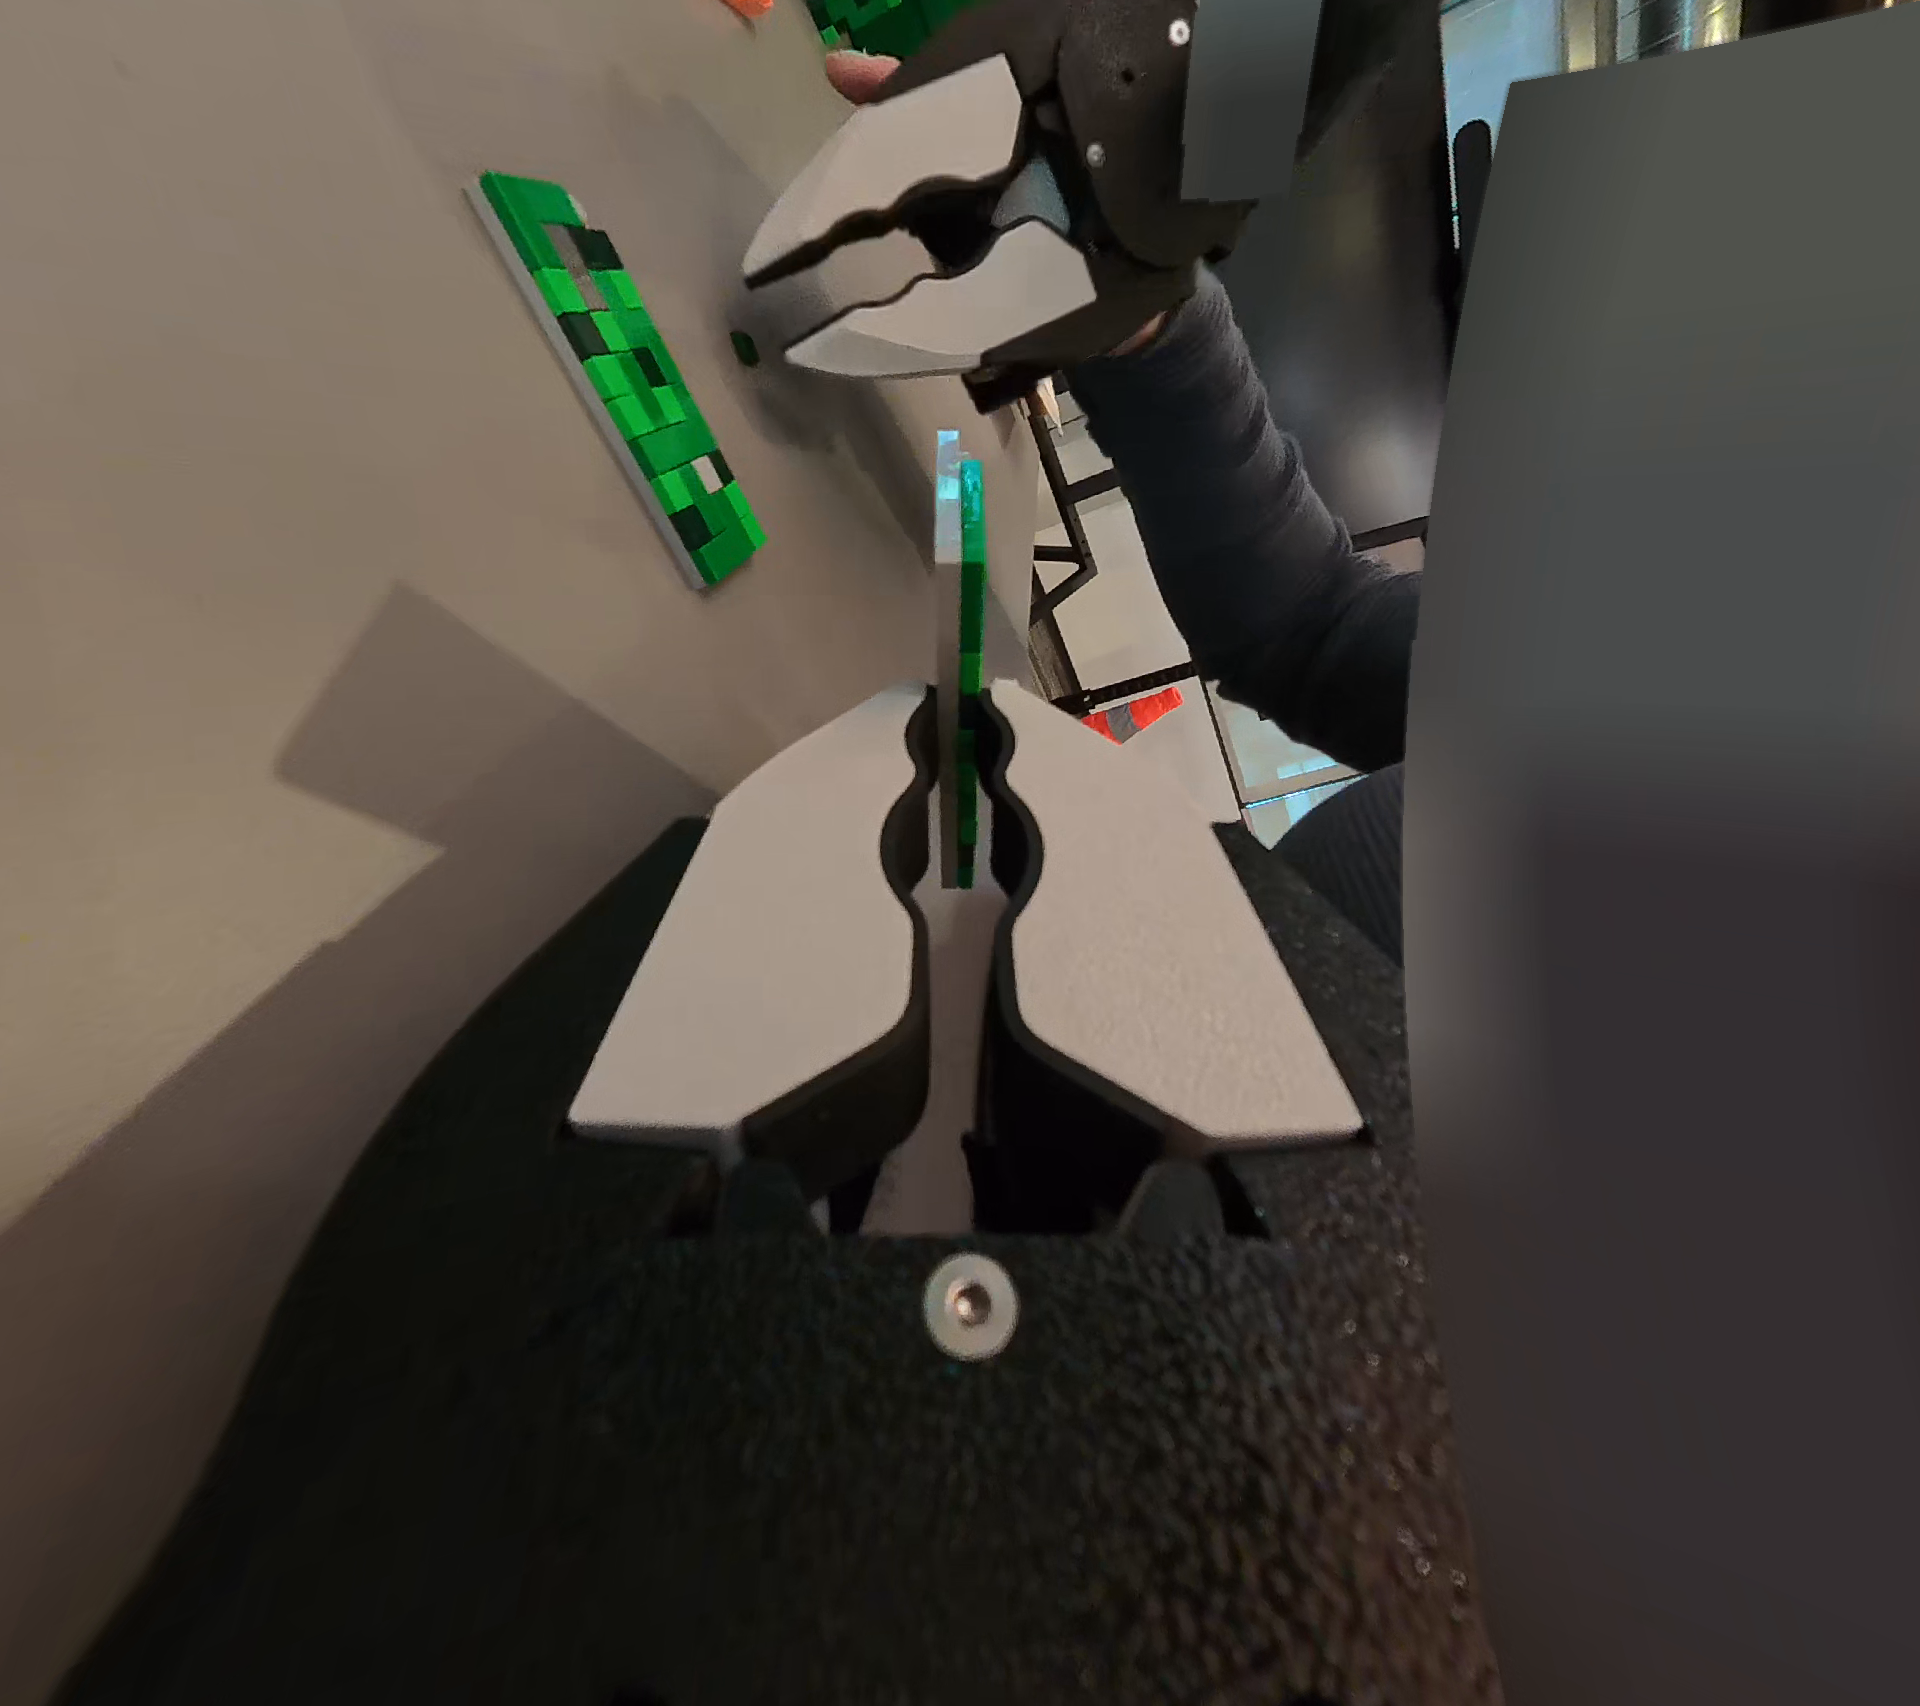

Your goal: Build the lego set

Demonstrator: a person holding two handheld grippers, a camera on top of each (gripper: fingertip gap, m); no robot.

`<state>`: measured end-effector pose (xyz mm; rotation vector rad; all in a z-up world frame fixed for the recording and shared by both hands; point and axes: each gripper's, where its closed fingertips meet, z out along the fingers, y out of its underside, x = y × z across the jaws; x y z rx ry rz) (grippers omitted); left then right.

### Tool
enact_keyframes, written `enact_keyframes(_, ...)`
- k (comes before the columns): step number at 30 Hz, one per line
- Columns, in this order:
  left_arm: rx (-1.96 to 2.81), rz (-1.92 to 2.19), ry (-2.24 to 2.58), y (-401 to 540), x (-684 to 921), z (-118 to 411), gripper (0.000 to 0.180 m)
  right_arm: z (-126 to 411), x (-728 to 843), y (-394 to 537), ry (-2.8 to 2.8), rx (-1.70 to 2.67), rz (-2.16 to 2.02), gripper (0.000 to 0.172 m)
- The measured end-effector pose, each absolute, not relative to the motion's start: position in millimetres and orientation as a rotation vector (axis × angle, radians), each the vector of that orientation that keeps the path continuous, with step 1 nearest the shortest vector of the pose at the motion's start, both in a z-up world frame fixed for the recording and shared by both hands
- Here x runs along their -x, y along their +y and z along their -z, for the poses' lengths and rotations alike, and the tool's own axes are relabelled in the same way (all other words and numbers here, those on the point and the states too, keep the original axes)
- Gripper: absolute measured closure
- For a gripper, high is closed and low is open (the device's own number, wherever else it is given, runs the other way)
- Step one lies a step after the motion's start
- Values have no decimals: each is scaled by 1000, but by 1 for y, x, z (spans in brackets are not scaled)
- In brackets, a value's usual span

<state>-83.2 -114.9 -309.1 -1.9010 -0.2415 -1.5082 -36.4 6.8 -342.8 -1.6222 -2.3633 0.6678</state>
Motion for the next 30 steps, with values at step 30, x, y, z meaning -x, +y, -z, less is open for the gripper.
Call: enact_keyframes(30, 1912, 1512, -182, -101, 75, 302, 175, 304, 86, -74, -2312, 842, -546, 165)
